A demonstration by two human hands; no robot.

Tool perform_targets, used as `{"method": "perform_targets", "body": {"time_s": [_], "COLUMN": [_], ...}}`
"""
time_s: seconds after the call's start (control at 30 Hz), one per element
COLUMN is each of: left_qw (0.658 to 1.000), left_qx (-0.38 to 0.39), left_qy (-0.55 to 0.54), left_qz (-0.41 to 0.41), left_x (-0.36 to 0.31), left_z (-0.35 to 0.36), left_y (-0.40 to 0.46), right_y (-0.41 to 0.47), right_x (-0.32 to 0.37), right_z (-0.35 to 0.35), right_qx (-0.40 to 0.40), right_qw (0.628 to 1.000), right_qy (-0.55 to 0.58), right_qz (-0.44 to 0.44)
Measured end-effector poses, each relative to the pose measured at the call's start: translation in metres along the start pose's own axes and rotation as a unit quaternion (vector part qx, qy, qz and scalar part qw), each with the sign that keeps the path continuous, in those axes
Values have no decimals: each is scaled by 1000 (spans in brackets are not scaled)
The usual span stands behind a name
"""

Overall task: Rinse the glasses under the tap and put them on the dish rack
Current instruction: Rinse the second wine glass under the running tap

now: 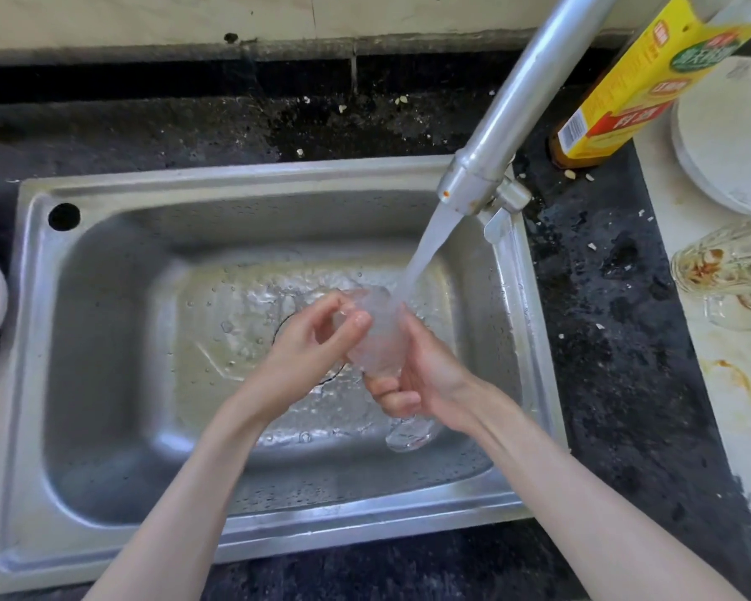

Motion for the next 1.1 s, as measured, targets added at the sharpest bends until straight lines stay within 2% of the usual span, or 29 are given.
{"method": "perform_targets", "body": {"time_s": [0.13, 0.23, 0.37, 0.57, 0.7, 0.8, 1.0, 1.1], "left_qw": [983, 976, 959, 883, 810, 751, 705, 717], "left_qx": [-66, -98, -157, -191, -225, -242, -245, -234], "left_qy": [-162, -183, -203, -381, -479, -555, -598, -586], "left_qz": [-54, -66, -121, -197, -251, -264, -291, -294], "left_x": [9, 8, 24, 55, 76, 84, 88, 87], "left_z": [8, 14, 6, 8, 6, 6, 13, 14], "left_y": [2, 8, 13, 10, 3, -1, -7, -9], "right_y": [3, 0, -22, -35, -34, -31, -25, -24], "right_x": [7, 12, 23, 36, 36, 35, 31, 29], "right_z": [-3, -10, -20, -16, -16, -12, -6, -3], "right_qx": [-33, -80, -147, -129, -116, -89, -54, -33], "right_qw": [999, 995, 966, 983, 989, 991, 996, 997], "right_qy": [-4, -61, -210, -128, -64, -66, -25, -11], "right_qz": [-3, -19, -12, -35, -61, -77, -73, -70]}}
Point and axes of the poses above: each hand's wrist, its own y-axis towards the middle knuckle, its own z-axis out of the palm, x = y × z, the point moved 7 cm from there along y, towards the middle knuckle, and after that the axes turned 6 degrees about z, right-handed, at the moved point
